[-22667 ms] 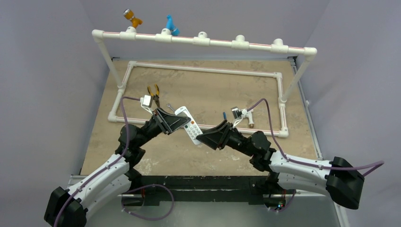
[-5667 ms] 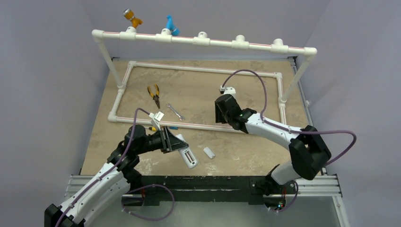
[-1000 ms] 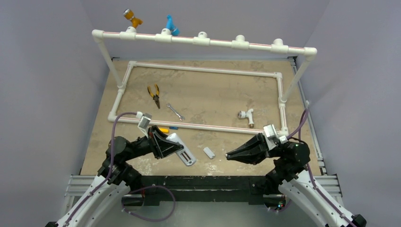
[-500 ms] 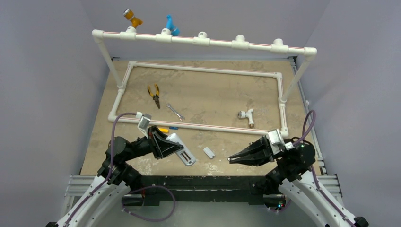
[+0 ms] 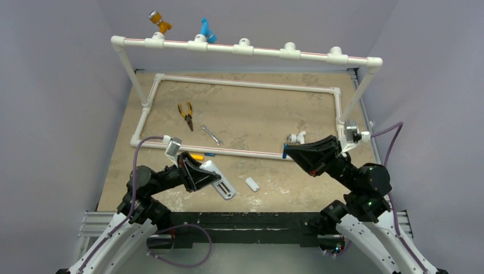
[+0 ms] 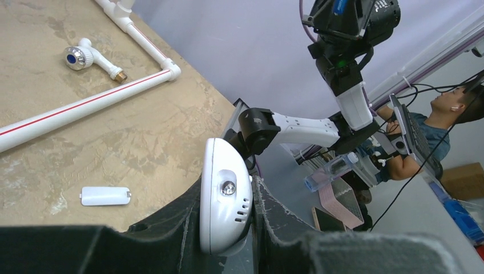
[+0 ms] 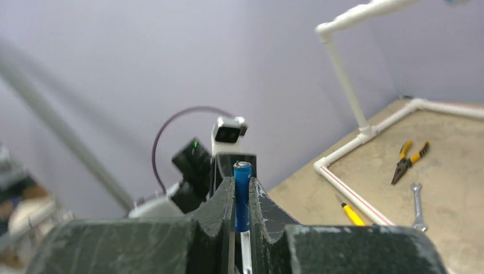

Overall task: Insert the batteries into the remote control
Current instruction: Load the battery into the remote control.

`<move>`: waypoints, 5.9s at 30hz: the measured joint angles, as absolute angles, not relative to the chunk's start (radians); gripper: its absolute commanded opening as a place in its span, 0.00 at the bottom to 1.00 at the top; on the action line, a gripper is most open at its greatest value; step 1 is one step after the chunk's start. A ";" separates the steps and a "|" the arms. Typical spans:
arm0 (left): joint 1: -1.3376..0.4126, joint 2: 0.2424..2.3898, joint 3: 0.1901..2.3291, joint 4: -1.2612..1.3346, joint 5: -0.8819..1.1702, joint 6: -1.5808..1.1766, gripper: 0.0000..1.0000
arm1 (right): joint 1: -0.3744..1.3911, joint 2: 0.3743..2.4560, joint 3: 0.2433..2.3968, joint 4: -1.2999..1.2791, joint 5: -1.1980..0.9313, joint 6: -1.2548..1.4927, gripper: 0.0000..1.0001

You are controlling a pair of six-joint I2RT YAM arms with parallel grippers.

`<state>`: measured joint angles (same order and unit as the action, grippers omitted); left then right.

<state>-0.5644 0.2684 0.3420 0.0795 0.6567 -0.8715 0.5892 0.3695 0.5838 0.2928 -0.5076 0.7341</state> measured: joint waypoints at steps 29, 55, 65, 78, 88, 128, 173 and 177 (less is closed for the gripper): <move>-0.564 0.264 0.347 0.084 0.619 -0.924 0.00 | 0.589 0.268 0.766 -0.623 0.175 1.695 0.00; -0.564 0.192 0.480 -0.010 0.740 -0.586 0.00 | 0.589 0.393 0.599 -0.259 -0.260 0.473 0.00; -0.564 0.217 0.499 -0.081 0.757 -0.508 0.00 | 0.589 0.350 0.600 -0.245 -0.413 0.224 0.00; -0.564 0.222 0.404 0.169 0.751 -0.715 0.00 | 0.589 0.353 0.600 -0.287 -0.437 0.162 0.00; -0.564 0.314 0.243 0.411 0.640 -1.023 0.00 | 0.598 0.387 0.600 -0.334 -0.341 0.153 0.00; -0.736 0.982 0.039 0.966 0.300 -1.404 0.00 | 1.108 1.203 1.199 -0.747 -0.016 0.345 0.00; -0.743 0.878 0.036 0.952 0.282 -1.429 0.00 | 1.132 1.337 1.232 -0.733 -0.088 0.390 0.13; -0.743 0.878 0.036 0.952 0.282 -1.429 0.00 | 1.132 1.337 1.233 -0.733 -0.088 0.390 0.15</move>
